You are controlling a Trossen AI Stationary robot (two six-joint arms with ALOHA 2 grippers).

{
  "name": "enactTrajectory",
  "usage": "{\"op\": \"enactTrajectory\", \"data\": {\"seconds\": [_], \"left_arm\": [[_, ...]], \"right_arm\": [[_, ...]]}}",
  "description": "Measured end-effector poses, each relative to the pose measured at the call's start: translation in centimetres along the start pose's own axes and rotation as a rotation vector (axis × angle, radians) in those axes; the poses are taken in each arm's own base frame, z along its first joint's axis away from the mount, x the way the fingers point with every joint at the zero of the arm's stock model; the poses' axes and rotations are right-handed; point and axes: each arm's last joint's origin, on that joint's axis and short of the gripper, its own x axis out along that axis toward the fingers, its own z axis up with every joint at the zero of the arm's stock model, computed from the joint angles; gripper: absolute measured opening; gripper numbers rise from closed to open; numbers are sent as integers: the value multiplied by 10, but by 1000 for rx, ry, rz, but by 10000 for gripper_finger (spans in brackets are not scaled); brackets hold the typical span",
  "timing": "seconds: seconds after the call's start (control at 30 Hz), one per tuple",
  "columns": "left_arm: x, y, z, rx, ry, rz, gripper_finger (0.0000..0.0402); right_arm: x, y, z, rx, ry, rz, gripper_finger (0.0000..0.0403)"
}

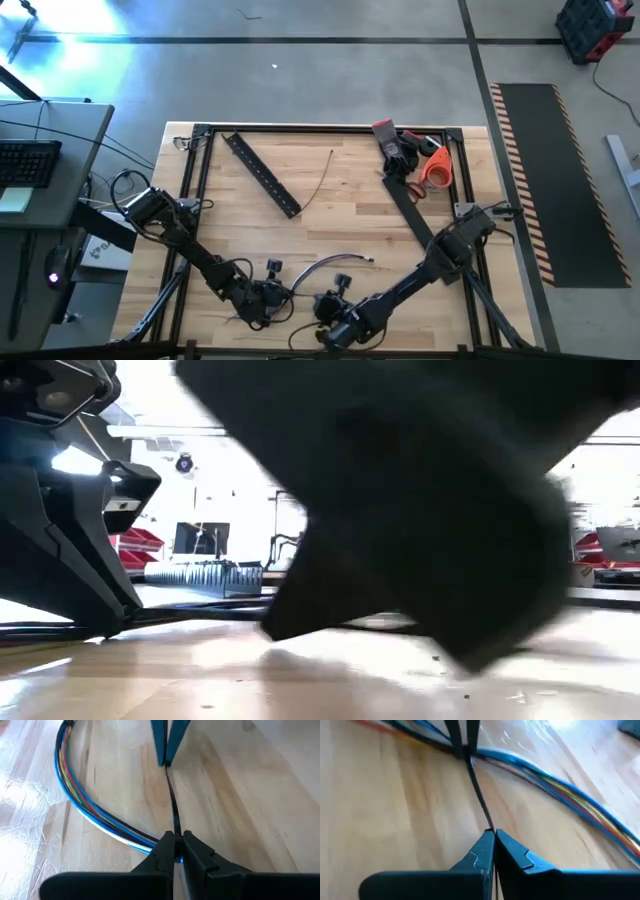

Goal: Ziptie cables
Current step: Wrap the cable wires with the black zip tie

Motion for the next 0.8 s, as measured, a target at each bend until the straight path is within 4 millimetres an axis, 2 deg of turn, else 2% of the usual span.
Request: {"op": "enactTrajectory", "data": {"seconds": [0.1,0.43,0.63,0.8], "left_arm": [[0,0,0,1,-2,-3,1],[0,0,1,-6,-9,-4,4],[0,0,1,-9,-12,-5,8],[0,-1,1,-29,-26,11,13]], "right_arm": [[-5,-2,-3,17,7,-26,1],[-26,-10,15,9,13,7,7],[-34,-10,25,19,-4,52,63],[-27,-7,34,18,-68,85,122]]}}
